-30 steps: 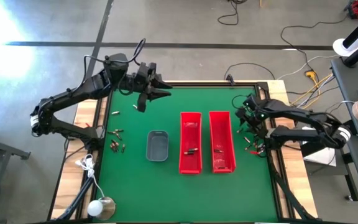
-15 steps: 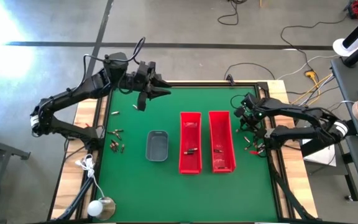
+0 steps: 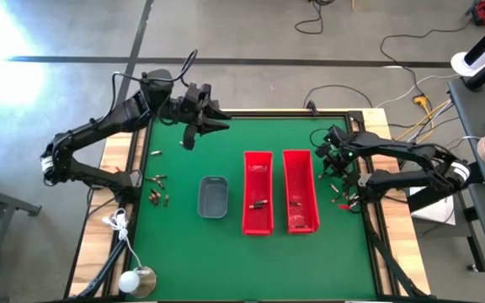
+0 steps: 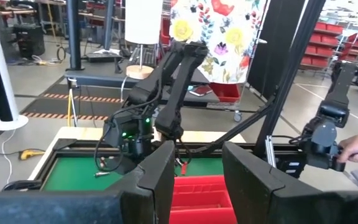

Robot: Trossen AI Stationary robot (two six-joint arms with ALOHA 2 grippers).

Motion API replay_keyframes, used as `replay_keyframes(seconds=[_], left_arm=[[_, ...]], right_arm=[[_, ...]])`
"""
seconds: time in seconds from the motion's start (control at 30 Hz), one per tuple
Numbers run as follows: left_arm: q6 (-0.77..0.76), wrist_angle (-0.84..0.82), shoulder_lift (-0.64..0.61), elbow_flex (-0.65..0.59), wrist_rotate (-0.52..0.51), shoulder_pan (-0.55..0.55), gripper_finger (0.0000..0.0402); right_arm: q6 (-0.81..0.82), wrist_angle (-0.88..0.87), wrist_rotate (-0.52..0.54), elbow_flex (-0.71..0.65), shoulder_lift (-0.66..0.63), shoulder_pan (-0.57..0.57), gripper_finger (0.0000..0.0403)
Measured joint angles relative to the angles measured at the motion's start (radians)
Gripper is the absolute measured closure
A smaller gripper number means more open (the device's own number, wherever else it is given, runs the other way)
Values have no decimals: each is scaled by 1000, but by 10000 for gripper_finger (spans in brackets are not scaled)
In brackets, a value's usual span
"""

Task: Sort batteries
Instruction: Put the small black battery into the right red bin

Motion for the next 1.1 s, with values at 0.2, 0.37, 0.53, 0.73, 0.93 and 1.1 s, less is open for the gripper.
replay_keyframes(seconds=[0.2, 0.37, 0.53, 0.73, 0.93, 1.1], left_arm=[[18, 1, 0, 0, 0, 10, 287], [18, -2, 0, 0, 23, 17, 287], [18, -12, 0, 0, 25, 18, 287], [15, -11, -3, 0, 44, 23, 287], [15, -5, -34, 0, 45, 52, 287], [15, 10, -57, 0, 44, 68, 287]], right_arm=[[55, 28, 1, 2, 43, 35, 272], [68, 25, 12, 4, 80, 35, 294], [70, 20, 36, 4, 77, 35, 340], [53, 32, 81, 3, 73, 36, 377], [-25, -18, 154, 26, 3, 34, 366], [-118, -131, 225, 112, -84, 35, 371]])
